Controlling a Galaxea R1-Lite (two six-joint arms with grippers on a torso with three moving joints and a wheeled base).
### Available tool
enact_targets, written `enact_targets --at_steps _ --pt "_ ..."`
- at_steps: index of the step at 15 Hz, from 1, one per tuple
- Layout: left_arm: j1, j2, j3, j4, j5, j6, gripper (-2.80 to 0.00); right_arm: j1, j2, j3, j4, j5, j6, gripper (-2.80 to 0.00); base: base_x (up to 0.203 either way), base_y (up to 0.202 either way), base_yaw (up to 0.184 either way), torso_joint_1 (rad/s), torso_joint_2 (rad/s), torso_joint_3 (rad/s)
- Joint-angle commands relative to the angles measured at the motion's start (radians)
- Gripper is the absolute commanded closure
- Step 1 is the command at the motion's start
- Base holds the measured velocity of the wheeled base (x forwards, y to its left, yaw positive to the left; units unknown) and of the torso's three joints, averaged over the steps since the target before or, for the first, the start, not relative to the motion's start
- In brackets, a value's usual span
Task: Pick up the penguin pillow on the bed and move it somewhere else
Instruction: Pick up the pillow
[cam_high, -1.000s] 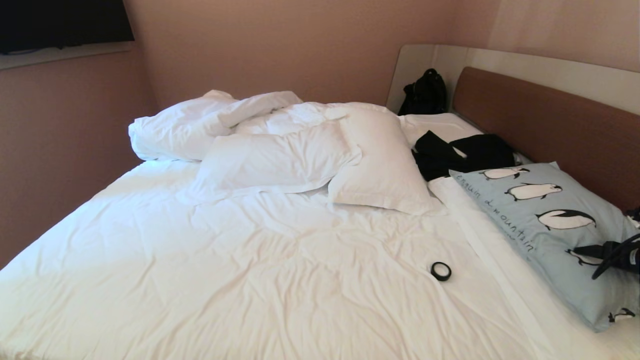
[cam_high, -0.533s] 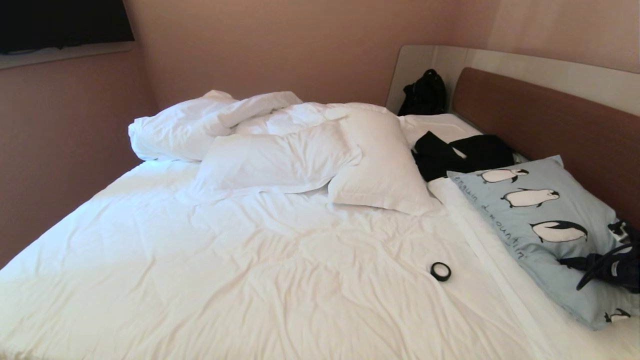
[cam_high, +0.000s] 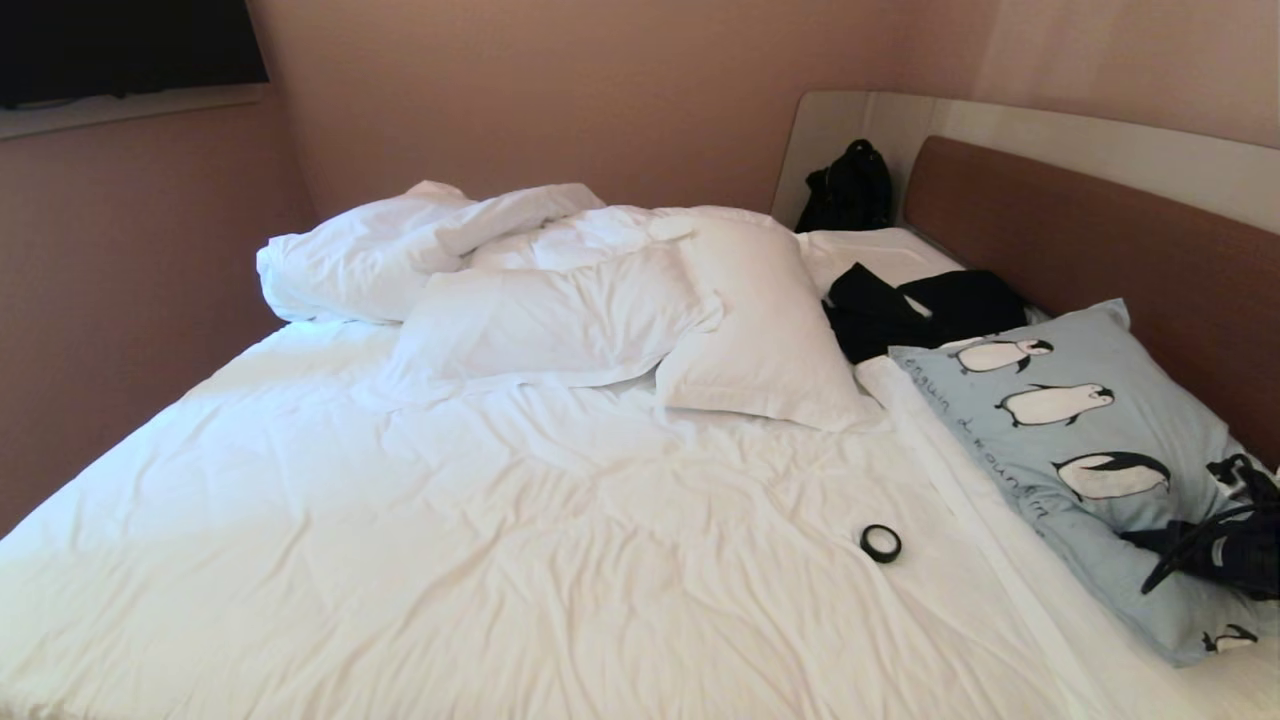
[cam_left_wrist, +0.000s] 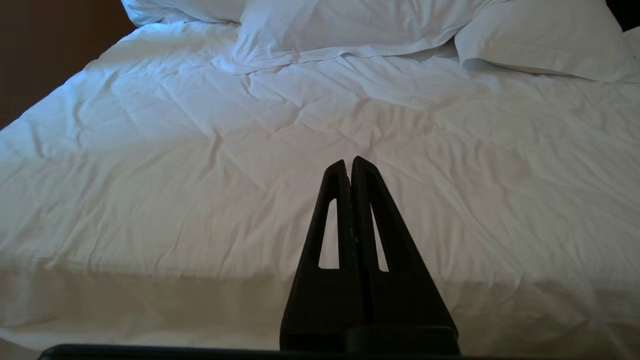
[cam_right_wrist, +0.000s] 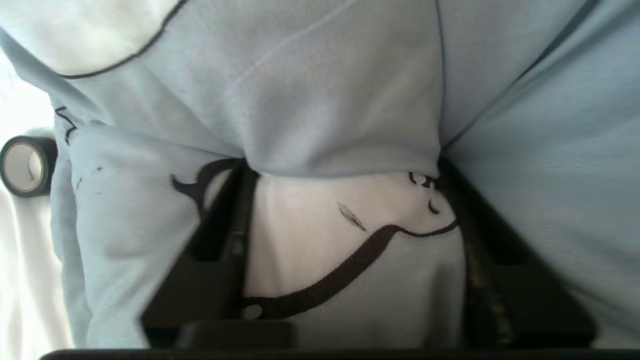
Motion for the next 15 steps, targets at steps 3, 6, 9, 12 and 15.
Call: enact_targets --at_steps 3,6,9,12,15 --pt "0.001 0.000 0.002 0.000 0.000 0.000 0.00 0.002 -0.006 0.000 -0.043 0.018 0.061 0.00 0.000 0.000 0.000 0.000 0.00 0.000" --pt "0.000 0.000 0.002 0.000 0.000 0.000 0.00 0.002 -0.043 0.003 -0.042 0.038 0.110 0.00 0.000 0.000 0.000 0.000 0.00 0.000" --pt "0.002 0.000 0.002 0.000 0.000 0.000 0.00 -0.004 -0.116 0.006 -0.041 0.094 0.236 0.00 0.000 0.000 0.000 0.000 0.00 0.000" --pt "0.000 0.000 0.002 0.000 0.000 0.000 0.00 -0.042 -0.188 0.019 -0.040 0.240 0.334 0.00 0.000 0.000 0.000 0.000 0.00 0.000" --pt "0.000 0.000 0.002 0.000 0.000 0.000 0.00 -0.072 -0.239 0.050 -0.037 0.354 0.349 0.00 0.000 0.000 0.000 0.000 0.00 0.000"
